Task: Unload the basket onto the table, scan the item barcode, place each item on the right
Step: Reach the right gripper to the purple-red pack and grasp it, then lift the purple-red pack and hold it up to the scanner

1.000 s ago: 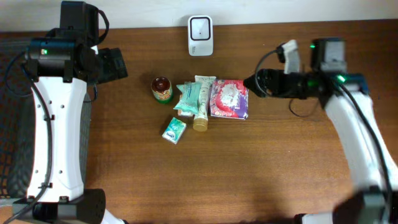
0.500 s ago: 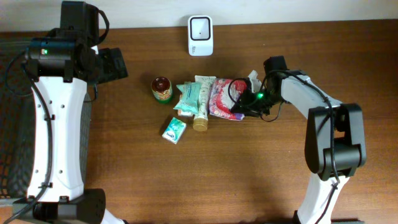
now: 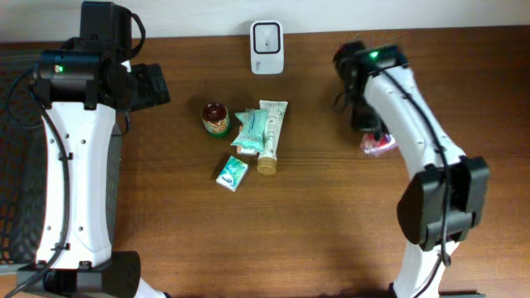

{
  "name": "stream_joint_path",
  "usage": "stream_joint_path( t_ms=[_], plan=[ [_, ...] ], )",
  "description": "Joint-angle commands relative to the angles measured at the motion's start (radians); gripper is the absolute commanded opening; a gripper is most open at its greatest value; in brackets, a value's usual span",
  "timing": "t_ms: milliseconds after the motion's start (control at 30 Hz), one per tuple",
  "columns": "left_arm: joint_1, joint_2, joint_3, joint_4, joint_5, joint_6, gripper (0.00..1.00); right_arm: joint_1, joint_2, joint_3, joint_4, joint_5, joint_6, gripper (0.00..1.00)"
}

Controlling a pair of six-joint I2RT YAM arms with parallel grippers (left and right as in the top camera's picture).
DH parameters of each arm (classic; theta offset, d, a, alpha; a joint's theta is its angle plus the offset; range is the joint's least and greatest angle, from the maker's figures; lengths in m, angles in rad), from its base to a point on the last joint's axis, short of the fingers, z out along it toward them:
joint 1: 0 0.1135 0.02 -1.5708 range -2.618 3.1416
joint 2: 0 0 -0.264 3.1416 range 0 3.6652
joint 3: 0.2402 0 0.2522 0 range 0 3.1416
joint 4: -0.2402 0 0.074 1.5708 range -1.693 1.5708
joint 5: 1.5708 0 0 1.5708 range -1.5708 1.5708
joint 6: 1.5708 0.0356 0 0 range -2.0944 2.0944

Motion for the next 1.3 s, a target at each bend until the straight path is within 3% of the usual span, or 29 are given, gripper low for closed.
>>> stream_joint_path(
  t_ms=[0,100,200,267,367,433,500,633,800,833,967,1200,1267],
  plan=[
    [0.003,-0.003,0.011,0.002,-0.011,0.011,0.99,0.05,0.045,-0.165,0.106,0.109,0.068,0.04],
    [0.003,-0.003,0.011,0.002,-0.011,0.011,0.99,0.133,0.045,-0.187,0.151,0.074,0.068,0.15],
    [0.003,-0.003,0.011,0.002,-0.011,0.011,0.99,0.245,0.045,-0.18,0.247,-0.016,0.06,0.41],
    [0.003,-0.003,0.011,0.002,-0.011,0.011,0.99,0.295,0.045,-0.142,0.28,-0.116,0.061,0.45],
    [0.003,-0.003,0.011,0.002,-0.011,0.011,0.99,0.275,0.043,0.036,0.162,-0.143,0.038,0.53],
    [0.003,-0.003,0.011,0.002,-0.011,0.011,0.99,0.231,0.043,0.171,0.056,-0.142,-0.024,0.79],
    [0.003,-0.003,0.011,0.002,-0.011,0.011,0.99,0.164,0.043,0.218,-0.002,-0.162,-0.035,0.88],
    [0.003,-0.003,0.011,0.002,-0.011,0.011,0.99,0.026,0.044,0.192,0.014,-0.542,-0.284,0.88],
    [0.003,-0.003,0.011,0.002,-0.011,0.011,0.99,-0.068,0.045,0.138,0.088,-0.558,-0.348,0.97],
    [0.003,-0.003,0.011,0.002,-0.011,0.011,0.99,-0.114,0.048,0.127,0.109,-0.626,-0.349,0.98],
    [0.003,-0.003,0.011,0.002,-0.011,0.011,0.99,-0.295,0.089,0.002,0.153,-0.966,-0.583,0.99],
    [0.003,-0.003,0.011,0.002,-0.011,0.011,0.99,-0.43,0.109,-0.331,0.459,-1.165,-0.595,0.92],
    [0.003,-0.003,0.011,0.002,-0.011,0.011,0.99,-0.454,0.109,-0.397,0.521,-1.229,-0.595,0.84]
  ],
)
